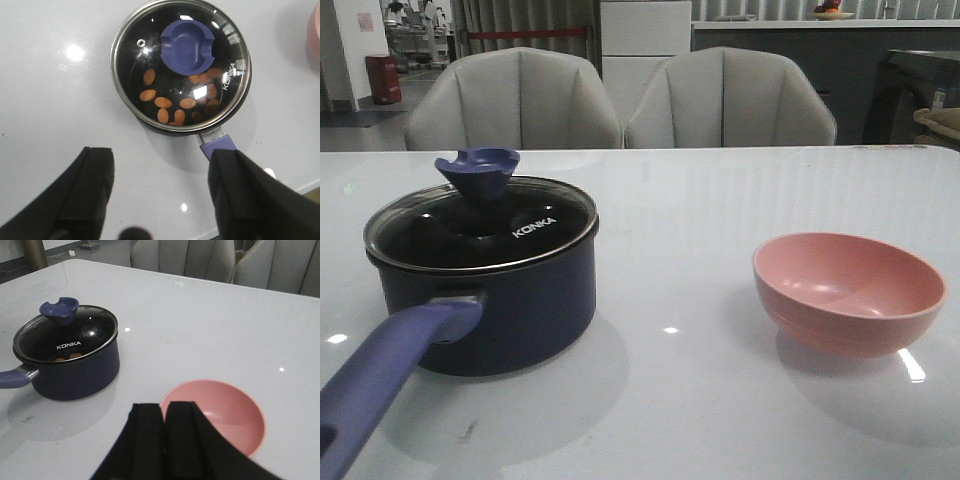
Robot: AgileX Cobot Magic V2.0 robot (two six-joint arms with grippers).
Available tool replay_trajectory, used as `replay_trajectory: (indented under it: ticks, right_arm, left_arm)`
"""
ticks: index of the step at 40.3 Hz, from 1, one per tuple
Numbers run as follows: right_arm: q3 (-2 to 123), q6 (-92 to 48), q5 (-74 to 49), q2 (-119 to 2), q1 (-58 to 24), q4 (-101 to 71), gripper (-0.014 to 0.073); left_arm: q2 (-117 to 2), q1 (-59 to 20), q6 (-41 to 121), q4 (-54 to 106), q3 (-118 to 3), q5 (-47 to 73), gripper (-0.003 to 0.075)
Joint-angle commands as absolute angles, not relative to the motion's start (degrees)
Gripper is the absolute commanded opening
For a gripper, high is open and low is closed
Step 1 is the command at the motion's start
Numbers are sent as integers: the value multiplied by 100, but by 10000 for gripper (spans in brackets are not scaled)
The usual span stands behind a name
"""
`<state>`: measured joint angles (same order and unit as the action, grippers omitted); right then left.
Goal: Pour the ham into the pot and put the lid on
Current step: 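Open the left gripper and raise it off the lid knob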
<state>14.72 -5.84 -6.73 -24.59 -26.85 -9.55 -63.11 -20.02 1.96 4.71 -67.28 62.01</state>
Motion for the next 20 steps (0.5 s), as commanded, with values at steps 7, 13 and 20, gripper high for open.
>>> replay_trajectory:
  ticks: [7,13,20]
  right_arm:
    - [1619,-630,-242,-2476,-2683,-965,132]
    - [1619,-630,-242,-2476,-2683,-965,132]
    - [1619,-630,-242,-2476,-2683,-965,132]
  left_arm:
    - [-4613,-1988,189,555,-5705,5141,368]
    - [-3707,-1988,189,555,-4921,4638,333]
    - [-2602,-1988,189,555,-3975,3746,284]
